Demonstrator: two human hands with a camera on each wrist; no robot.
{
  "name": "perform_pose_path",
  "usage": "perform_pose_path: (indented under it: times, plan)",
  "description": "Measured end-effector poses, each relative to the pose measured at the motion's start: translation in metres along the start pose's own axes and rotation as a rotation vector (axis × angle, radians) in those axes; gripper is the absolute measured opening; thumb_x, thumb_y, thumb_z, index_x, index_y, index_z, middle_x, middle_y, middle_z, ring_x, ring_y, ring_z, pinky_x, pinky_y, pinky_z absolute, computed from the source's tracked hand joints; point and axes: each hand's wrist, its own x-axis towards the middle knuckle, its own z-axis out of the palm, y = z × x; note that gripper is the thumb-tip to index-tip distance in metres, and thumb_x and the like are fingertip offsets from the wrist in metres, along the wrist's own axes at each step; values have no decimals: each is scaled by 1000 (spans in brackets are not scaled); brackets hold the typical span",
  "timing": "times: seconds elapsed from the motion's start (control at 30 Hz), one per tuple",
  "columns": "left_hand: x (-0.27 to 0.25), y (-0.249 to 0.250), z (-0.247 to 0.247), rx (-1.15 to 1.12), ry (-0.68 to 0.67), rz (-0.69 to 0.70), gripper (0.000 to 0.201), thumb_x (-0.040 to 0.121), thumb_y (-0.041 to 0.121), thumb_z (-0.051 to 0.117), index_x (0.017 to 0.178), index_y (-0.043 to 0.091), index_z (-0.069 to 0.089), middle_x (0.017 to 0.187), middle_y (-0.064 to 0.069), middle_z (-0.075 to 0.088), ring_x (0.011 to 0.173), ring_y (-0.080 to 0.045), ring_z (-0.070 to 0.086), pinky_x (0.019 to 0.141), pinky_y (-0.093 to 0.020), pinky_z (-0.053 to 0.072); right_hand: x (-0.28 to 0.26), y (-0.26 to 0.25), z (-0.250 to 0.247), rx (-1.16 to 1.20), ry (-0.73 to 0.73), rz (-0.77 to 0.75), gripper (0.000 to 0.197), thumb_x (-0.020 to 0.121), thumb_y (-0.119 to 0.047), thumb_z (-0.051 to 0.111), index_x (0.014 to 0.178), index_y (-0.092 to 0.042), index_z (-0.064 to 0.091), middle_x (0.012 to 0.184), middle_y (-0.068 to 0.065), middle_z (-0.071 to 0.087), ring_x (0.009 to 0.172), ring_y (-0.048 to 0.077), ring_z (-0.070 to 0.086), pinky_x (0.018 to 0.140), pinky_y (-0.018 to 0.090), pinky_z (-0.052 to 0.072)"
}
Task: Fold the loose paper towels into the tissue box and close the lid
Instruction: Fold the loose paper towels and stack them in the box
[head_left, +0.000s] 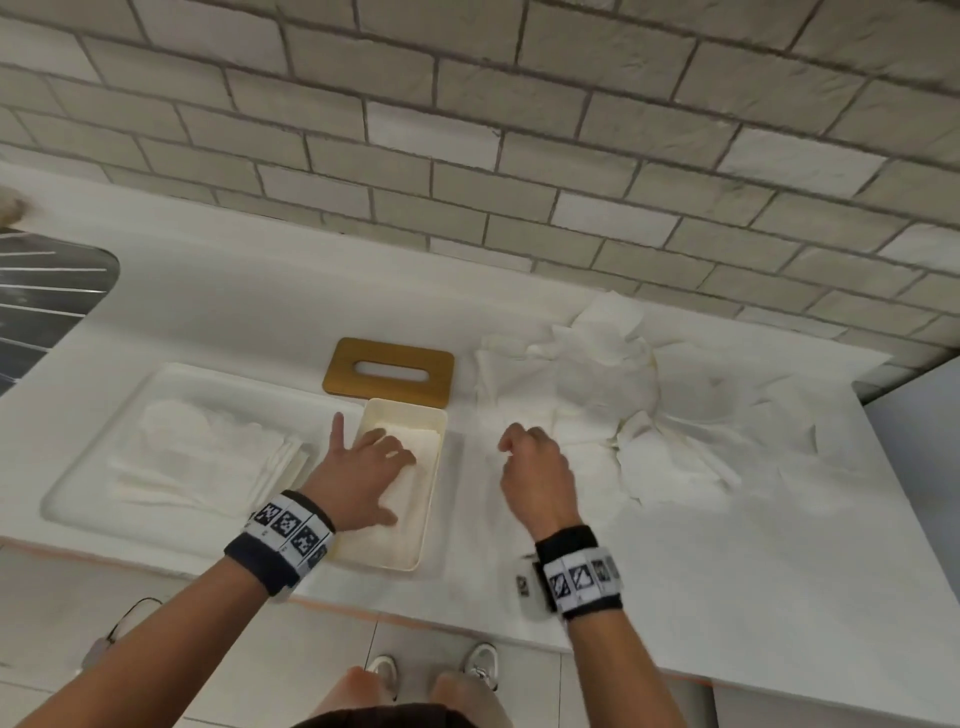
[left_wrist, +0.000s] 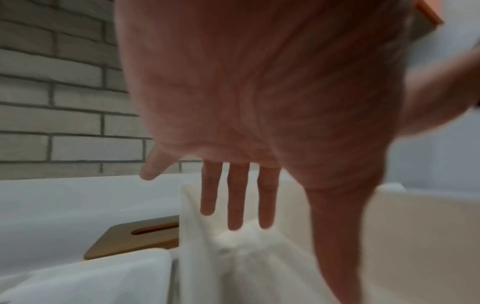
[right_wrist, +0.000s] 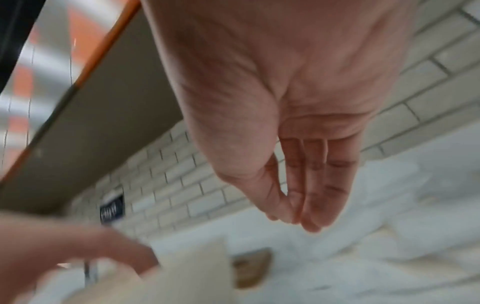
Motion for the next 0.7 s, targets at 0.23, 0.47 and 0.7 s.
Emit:
perform_pose_path:
  times: [0.23, 0.47, 0.7]
  plan:
    - [-22, 61, -39, -456, 519, 49, 31, 99, 41, 70, 127, 29, 67, 123, 11, 69, 114, -18, 64, 90, -36, 55, 76, 91, -8, -628, -37, -169, 52, 74, -3, 77, 122, -22, 70, 139, 23, 51, 120, 41, 54, 89, 48, 53]
    - [-7, 127, -50, -591, 543, 41, 29, 104, 53, 56, 126, 35, 64, 122, 17, 66, 112, -9, 63, 87, -36, 58, 87, 117, -49, -286, 97, -389, 23, 78, -22, 91, 94, -14, 77, 127, 7, 57, 124, 33, 50, 93, 45, 54]
    - [20, 164, -65, -992, 686, -24, 107, 88, 59, 79, 165, 26, 13, 170, 10, 23, 156, -5, 25, 124, -25, 28, 20, 122, -119, 113, 181, -675, 21, 103, -43, 71, 110, -24, 68, 115, -9, 68, 133, 18, 56, 120, 38, 37]
